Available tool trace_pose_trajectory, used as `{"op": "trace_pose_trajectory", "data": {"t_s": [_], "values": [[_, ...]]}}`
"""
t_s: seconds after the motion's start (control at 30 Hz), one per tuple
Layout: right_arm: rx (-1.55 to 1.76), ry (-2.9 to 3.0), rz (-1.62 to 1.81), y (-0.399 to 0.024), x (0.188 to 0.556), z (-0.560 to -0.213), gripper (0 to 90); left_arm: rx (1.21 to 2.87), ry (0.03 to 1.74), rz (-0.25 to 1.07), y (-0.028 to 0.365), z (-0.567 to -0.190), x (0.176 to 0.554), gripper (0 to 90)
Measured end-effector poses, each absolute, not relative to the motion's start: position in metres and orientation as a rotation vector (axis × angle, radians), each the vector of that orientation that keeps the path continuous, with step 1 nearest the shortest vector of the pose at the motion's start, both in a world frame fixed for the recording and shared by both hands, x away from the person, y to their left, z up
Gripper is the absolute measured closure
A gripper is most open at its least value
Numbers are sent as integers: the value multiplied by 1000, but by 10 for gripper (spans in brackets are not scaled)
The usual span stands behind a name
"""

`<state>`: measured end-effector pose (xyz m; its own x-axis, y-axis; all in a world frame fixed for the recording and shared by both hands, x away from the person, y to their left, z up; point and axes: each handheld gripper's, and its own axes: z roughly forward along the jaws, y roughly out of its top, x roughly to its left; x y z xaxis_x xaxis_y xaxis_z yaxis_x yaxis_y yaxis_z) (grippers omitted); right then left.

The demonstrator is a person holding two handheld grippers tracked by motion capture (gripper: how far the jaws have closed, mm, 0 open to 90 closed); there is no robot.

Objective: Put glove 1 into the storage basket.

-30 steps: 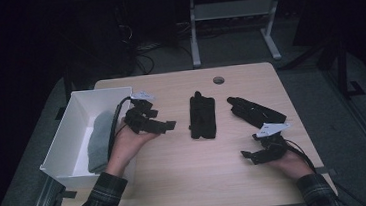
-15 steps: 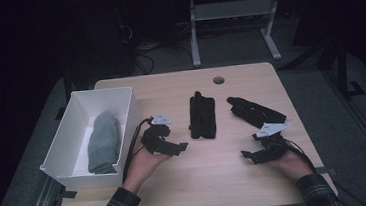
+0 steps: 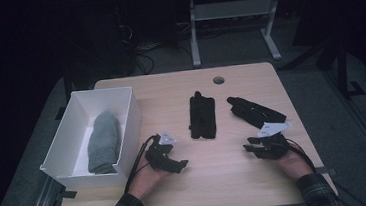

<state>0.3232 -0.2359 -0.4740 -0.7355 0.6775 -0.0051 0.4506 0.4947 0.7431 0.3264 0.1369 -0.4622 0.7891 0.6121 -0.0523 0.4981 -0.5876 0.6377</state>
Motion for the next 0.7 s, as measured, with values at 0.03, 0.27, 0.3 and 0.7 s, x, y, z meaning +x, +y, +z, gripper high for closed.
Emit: {"op": "trace_pose_trajectory", "data": {"t_s": [0.03, 0.27, 0.3, 0.7], "values": [[959, 2438, 1090, -237, 324, -472, 748, 2323, 813, 225, 138, -463, 325, 137], [1031, 2427, 1065, -241, 345, -456, 900, 2311, 760, 269, 145, -470, 314, 129], [1026, 2423, 1069, -243, 349, -454, 900, 2306, 746, 291, 146, -472, 312, 129], [1124, 2310, 1011, -276, 385, -450, 900, 2248, 711, 301, 152, -477, 306, 129]]}}
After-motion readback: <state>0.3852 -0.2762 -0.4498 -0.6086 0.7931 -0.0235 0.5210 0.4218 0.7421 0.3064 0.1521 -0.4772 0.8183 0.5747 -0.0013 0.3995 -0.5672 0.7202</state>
